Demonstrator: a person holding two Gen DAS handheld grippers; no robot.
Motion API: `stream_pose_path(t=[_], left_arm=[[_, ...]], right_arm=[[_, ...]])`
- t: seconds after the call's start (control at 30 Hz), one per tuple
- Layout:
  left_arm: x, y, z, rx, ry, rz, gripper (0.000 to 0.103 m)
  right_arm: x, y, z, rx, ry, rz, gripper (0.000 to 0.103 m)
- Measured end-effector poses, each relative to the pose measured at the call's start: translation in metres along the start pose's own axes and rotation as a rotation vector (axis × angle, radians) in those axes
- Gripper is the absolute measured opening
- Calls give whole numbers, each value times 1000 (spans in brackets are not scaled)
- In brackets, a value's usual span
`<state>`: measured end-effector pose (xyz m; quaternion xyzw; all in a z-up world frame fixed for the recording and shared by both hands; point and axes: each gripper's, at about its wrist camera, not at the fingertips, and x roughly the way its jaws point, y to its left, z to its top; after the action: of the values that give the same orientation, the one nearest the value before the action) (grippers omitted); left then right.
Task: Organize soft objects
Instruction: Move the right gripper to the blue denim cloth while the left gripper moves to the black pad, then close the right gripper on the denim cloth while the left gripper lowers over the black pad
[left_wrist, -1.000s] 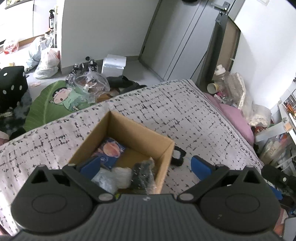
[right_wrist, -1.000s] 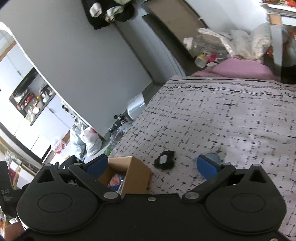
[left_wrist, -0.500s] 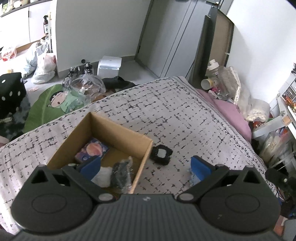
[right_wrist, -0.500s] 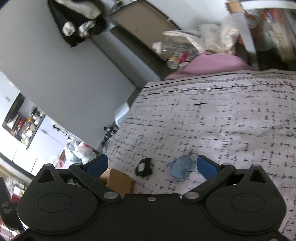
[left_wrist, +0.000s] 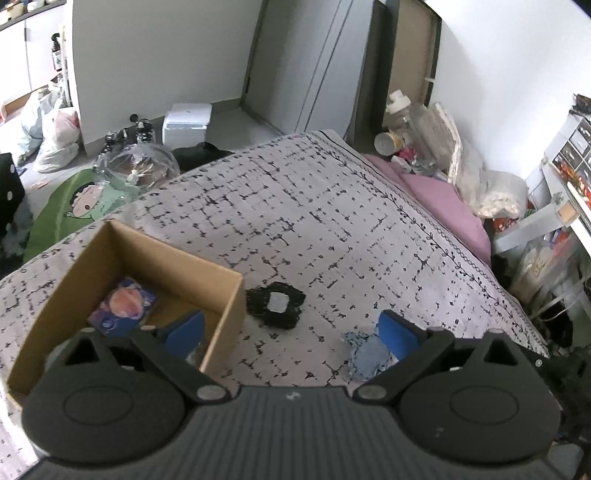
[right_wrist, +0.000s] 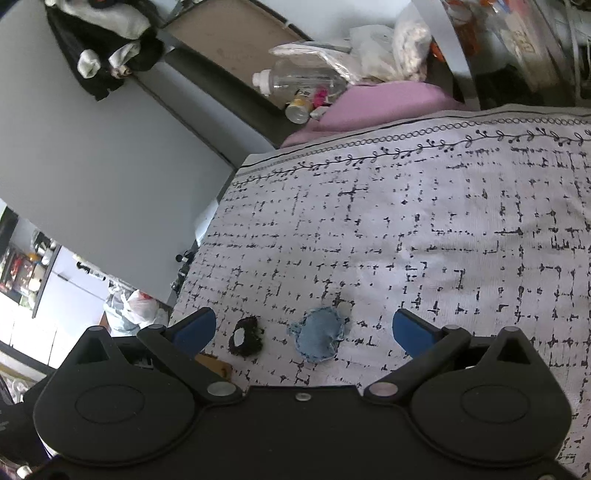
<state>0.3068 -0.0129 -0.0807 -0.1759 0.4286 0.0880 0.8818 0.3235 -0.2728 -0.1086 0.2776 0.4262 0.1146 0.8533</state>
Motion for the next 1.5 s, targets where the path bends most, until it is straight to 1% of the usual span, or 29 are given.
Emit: stream_pose_path(t=[0.37, 0.43, 0.5, 0.63, 0.73, 0.87, 0.97, 1.03, 1.2, 1.27, 1.4, 1.5], left_arm=[[34, -24, -1, 49, 24, 12, 98], [39, -26, -1, 60, 30, 15, 94], [44, -30, 0, 74, 32, 22, 93], [53, -34, 2, 90, 46, 27, 89], [60, -37, 4, 101, 55, 30, 85], [70, -42, 7, 121, 75, 32, 82], [78, -44, 11, 135, 82, 38, 81], [83, -44, 13, 137, 87, 40, 76], [92, -41, 18, 137, 106, 41, 73], [96, -40, 20, 134, 116, 42, 70], [101, -39, 23, 129, 130, 42, 67], [104, -38, 25, 139, 137, 49, 67]], right_arm=[[27, -14, 2, 74, 19, -16, 102], [33, -17, 1, 90, 25, -17, 98], [38, -19, 0, 107, 31, -17, 95], [50, -23, -2, 131, 50, -25, 93], [59, -23, -4, 143, 64, -21, 89], [69, -23, -7, 149, 77, -28, 88], [77, -22, -9, 152, 95, -30, 83], [83, -22, -9, 153, 106, -30, 80], [97, -22, -11, 153, 132, -38, 76], [102, -21, -13, 153, 145, -45, 75], [110, -15, -17, 120, 162, -59, 74], [119, -10, -20, 104, 185, -63, 69]])
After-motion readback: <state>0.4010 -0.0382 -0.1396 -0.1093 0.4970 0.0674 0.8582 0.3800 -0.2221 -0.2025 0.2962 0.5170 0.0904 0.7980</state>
